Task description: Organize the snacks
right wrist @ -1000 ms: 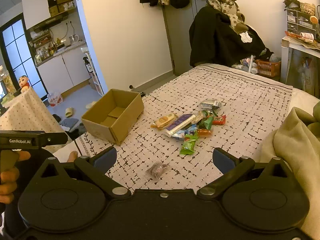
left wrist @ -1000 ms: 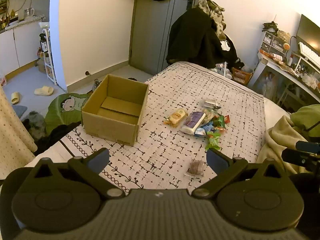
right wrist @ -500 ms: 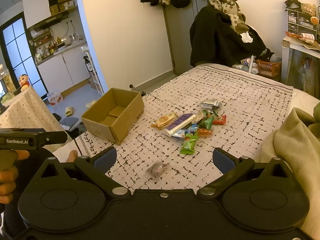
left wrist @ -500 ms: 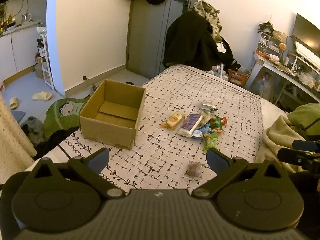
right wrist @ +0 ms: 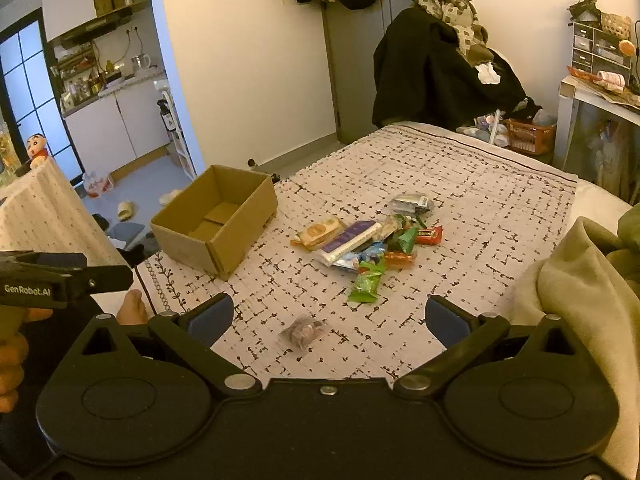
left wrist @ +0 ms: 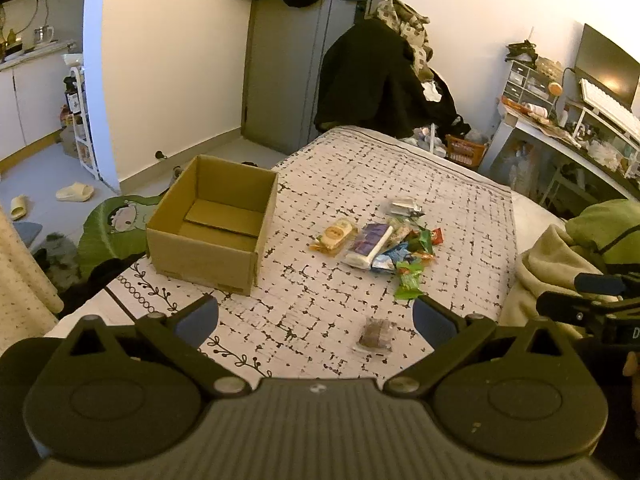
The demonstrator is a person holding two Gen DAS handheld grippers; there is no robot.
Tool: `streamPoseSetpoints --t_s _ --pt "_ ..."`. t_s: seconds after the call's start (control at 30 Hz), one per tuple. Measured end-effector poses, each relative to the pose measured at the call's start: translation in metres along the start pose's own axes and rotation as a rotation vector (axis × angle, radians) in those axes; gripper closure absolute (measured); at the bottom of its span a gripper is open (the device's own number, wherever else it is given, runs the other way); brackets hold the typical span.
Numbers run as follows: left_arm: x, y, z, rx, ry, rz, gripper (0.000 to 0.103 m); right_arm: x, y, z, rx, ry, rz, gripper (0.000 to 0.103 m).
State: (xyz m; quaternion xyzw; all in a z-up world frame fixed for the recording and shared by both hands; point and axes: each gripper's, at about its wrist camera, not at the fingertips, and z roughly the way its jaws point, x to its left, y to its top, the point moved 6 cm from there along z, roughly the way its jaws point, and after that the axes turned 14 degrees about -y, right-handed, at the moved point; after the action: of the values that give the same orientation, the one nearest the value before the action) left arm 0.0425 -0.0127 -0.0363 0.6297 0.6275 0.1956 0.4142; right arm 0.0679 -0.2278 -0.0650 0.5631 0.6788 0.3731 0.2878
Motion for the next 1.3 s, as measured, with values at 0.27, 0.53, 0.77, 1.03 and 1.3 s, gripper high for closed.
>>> streamPoseSetpoints --t_s 0.27,0.53,0.77,1.03,1.3 --pt "0.003 -0.006 0.014 0.015 -0.016 -0.045 0.001 0.001 0.014 0.009 0.018 0.004 -0.011 0.0" --pt "0.004 -0.007 0.031 0.042 0.005 -0.039 0.001 -0.004 0.032 0.024 0.017 0.021 0.012 0.0" --pt "0.006 0.0 0.047 0.039 0.01 -0.062 0.001 -0.008 0.053 0.035 0.039 0.049 0.049 0.0" --pt "0.003 0.011 0.063 0.011 0.011 -0.093 0.001 -0.015 0.078 0.053 0.04 0.023 0.034 0.0" --pt "-0.003 0.014 0.082 0.028 0.012 -0.107 0.001 -0.019 0.097 0.073 0.044 0.021 -0.001 0.0"
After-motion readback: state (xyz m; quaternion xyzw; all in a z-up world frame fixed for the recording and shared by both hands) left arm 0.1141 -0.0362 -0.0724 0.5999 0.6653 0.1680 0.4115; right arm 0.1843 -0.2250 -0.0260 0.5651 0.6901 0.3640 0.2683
